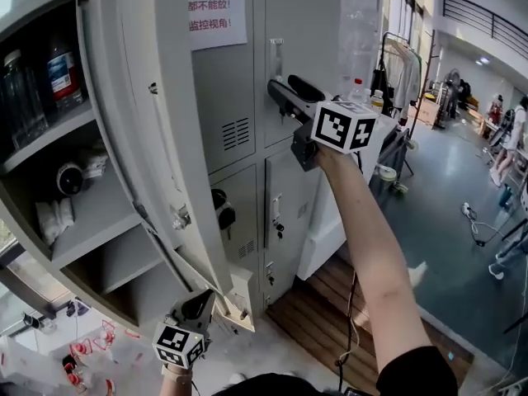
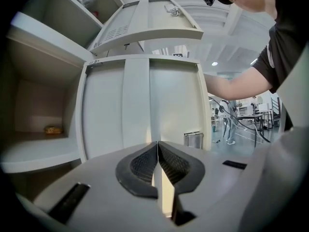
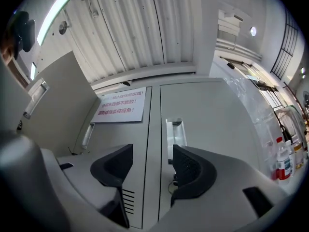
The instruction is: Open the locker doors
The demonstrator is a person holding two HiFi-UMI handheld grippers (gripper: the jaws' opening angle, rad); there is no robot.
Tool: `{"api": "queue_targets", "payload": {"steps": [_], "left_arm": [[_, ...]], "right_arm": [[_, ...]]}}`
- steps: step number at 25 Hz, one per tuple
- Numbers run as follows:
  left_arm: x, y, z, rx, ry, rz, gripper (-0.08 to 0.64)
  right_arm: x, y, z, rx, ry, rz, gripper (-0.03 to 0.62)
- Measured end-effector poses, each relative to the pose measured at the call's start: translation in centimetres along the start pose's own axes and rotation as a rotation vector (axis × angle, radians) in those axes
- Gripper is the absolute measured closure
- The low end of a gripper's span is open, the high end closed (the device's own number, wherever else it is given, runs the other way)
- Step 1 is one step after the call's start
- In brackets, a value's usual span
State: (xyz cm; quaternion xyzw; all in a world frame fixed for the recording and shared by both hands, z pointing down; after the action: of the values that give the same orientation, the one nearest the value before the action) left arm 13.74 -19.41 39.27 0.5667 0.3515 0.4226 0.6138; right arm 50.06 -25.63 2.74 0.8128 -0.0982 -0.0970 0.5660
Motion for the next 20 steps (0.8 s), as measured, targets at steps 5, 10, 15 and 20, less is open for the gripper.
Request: {"api": "queue_targets", "payload": {"steps": [5,10,15,20], "left_arm": [[0.8,0.3,-0.2,0.009,-0.11,-0.028,0.54],[1.4,0.4,-0.5,0.025,-0.208,-0.046,0.54],[1.9,0.4,-0.7,0.03,-0.263,-0.053,0.54],[2.7,0.6,-0.9,0.031,-0.319,-0.067,0.54]], "right_arm": [[1.9,0.0,2.7,0.006,-0.064,-0.016,0.312],[3.0,0.5,4.8,-0.02,-0.079,-0.02,0.307],[3.3,0.4,5.1,-0.022,-0.101,-0.011,0.308],[2.9,0.5,5.2,-0.067,-0.146,-0.07,0.343]]}}
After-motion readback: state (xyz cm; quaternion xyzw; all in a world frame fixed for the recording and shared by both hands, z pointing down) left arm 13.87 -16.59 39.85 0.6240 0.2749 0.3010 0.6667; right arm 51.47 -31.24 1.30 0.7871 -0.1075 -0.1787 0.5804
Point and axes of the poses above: the fingertips, and each gripper's own axes: z forward along the fingers, x to its right, y out of its underside, the point moved 8 cm from there along -z, backward along the fingers, and after that the axes turned 2 degrees about -y, right-handed, at the moved point
